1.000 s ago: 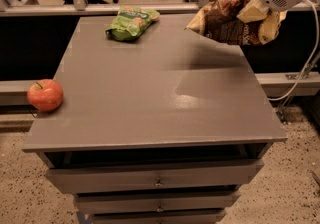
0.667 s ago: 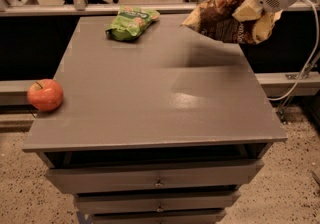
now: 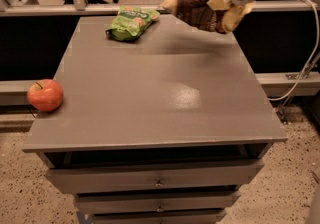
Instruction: Move brown chip bag near green rice chip bag
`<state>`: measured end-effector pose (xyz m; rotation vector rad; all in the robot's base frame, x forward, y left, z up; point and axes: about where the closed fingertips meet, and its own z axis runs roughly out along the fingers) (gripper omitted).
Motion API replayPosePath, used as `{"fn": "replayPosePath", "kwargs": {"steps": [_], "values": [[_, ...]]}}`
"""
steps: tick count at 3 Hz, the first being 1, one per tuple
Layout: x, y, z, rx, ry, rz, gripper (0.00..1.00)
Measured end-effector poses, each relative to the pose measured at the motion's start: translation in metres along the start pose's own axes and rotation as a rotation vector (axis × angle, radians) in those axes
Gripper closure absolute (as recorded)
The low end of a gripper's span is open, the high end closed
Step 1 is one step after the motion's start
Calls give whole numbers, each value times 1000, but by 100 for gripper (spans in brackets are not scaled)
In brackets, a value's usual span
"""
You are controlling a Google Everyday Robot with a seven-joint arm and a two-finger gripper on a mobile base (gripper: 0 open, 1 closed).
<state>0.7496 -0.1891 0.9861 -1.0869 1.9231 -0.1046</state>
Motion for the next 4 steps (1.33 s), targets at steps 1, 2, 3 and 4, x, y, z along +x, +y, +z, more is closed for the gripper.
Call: {"fn": "replayPosePath", "kwargs": {"steps": [1,2,3,4], "values": [[-29,12,31,-27,-40,29,100],[-49,25,67,-37,-56,92,100],[-56,25,103,-8,-48,185,100],[-57,21,134,31,-24,308,82]]}}
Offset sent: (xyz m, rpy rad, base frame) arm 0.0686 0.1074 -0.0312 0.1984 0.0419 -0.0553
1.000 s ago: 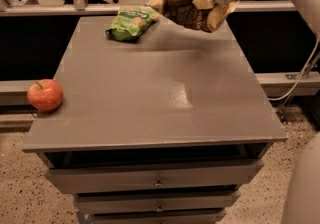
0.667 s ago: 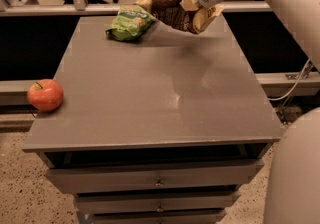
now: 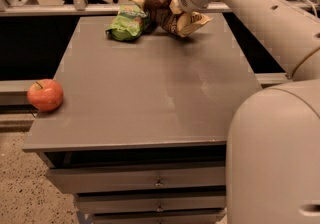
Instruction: Move brown chip bag near green rice chip bag
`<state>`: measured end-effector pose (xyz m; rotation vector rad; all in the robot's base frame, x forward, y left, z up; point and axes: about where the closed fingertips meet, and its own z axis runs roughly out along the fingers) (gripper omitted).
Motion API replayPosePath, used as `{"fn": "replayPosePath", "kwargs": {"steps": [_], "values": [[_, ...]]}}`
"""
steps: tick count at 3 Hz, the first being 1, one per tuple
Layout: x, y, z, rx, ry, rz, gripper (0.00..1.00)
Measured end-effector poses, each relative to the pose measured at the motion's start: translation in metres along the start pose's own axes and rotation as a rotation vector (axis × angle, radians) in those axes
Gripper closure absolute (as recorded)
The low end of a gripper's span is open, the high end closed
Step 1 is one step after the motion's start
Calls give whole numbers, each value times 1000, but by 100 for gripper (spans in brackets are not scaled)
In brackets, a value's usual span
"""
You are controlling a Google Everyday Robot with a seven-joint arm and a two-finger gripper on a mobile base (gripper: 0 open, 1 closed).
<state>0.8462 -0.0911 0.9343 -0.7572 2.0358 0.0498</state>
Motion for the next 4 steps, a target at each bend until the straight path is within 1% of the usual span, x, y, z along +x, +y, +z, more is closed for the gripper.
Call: {"fn": "replayPosePath", "kwargs": {"steps": [1,2,3,4], "values": [[-6,7,19,24,8,120,58],[-15,26,31,-1,22,182,27],[-19,36,31,-23,21,197,1],[-23,27,15,-19,-13,202,0]]}}
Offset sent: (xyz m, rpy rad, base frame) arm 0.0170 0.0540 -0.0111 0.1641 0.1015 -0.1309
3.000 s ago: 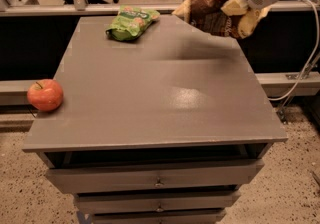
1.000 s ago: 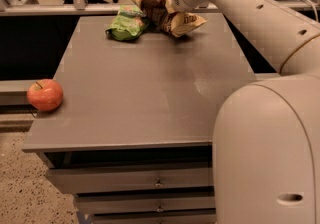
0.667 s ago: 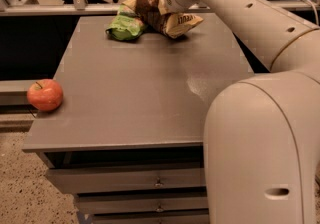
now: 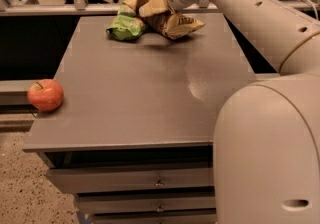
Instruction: Move brown chip bag near green rice chip bag
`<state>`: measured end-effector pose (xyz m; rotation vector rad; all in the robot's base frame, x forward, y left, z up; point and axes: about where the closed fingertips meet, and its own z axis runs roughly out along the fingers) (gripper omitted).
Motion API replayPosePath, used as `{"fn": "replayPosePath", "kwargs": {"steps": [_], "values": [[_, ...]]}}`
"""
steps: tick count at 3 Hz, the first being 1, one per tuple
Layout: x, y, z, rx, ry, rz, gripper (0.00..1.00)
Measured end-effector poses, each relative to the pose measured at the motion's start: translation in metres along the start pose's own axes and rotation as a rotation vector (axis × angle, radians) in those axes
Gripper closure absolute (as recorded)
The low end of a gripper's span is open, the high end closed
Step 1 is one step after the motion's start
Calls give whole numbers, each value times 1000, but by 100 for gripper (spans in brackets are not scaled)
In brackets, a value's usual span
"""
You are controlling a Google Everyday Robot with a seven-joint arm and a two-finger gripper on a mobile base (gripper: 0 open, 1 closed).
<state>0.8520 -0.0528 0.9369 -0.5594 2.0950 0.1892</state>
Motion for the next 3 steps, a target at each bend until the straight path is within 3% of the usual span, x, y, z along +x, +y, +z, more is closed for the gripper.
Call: {"fn": "replayPosePath", "kwargs": {"steps": [1,2,3], "values": [[9,-38,-37,43,-55,-16,0],[34,-79,-74,43,-140,0,0],[51,-86,-114,-36,-223,21,0]]}}
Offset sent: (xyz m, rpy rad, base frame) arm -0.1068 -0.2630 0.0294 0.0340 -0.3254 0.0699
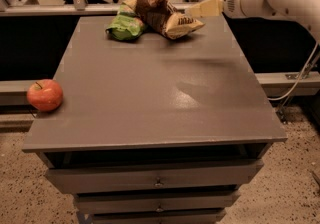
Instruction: Move brown chip bag near green rice chip bag
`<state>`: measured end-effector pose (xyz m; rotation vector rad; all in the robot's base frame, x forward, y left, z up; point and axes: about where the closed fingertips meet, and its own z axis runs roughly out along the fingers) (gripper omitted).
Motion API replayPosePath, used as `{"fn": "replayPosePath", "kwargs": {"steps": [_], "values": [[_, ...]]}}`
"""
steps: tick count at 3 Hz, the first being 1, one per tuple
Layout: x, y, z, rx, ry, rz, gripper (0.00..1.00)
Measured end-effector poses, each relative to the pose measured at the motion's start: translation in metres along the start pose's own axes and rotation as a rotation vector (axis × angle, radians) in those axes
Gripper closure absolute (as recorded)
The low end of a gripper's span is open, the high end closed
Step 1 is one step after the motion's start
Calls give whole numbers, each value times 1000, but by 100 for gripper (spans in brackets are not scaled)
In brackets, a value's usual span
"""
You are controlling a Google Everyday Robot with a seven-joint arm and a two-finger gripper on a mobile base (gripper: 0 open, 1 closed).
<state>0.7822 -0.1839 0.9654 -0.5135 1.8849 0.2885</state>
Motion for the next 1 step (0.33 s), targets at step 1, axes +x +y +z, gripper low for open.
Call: {"fn": "replayPosePath", "kwargs": {"steps": [1], "values": [[1,-8,-27,-5,-39,-37,0]]}}
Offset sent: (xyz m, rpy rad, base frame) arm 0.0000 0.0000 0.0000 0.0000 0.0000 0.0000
